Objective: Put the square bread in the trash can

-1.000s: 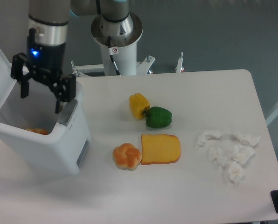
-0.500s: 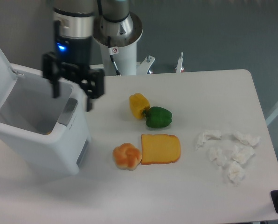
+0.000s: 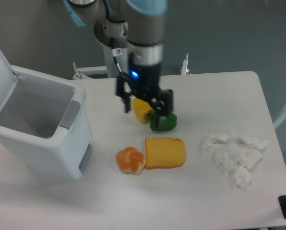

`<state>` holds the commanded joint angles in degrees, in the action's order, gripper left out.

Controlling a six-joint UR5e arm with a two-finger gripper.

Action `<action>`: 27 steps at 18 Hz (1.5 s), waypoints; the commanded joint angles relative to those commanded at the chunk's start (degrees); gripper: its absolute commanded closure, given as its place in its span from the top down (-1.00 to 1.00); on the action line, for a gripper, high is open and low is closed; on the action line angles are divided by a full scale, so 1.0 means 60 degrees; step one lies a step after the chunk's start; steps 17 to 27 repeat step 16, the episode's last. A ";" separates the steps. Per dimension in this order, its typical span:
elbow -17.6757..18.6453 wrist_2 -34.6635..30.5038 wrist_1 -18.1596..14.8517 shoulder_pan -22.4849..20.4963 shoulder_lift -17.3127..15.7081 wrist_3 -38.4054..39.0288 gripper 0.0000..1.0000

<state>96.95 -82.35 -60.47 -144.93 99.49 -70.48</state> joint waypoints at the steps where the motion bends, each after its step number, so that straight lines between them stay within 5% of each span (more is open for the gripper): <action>1: -0.0029 -0.0030 0.0000 -0.0015 0.0117 -0.0016 1.00; 8: -0.0190 -0.1318 -0.0132 -0.0205 0.0908 -0.0104 1.00; 13: -0.1170 -0.1466 -0.0848 -0.0235 0.1523 -0.0734 1.00; 16: -0.1493 -0.1466 -0.1302 -0.0294 0.1656 -0.0749 1.00; 27: -0.1493 -0.1466 -0.1302 -0.0294 0.1656 -0.0749 1.00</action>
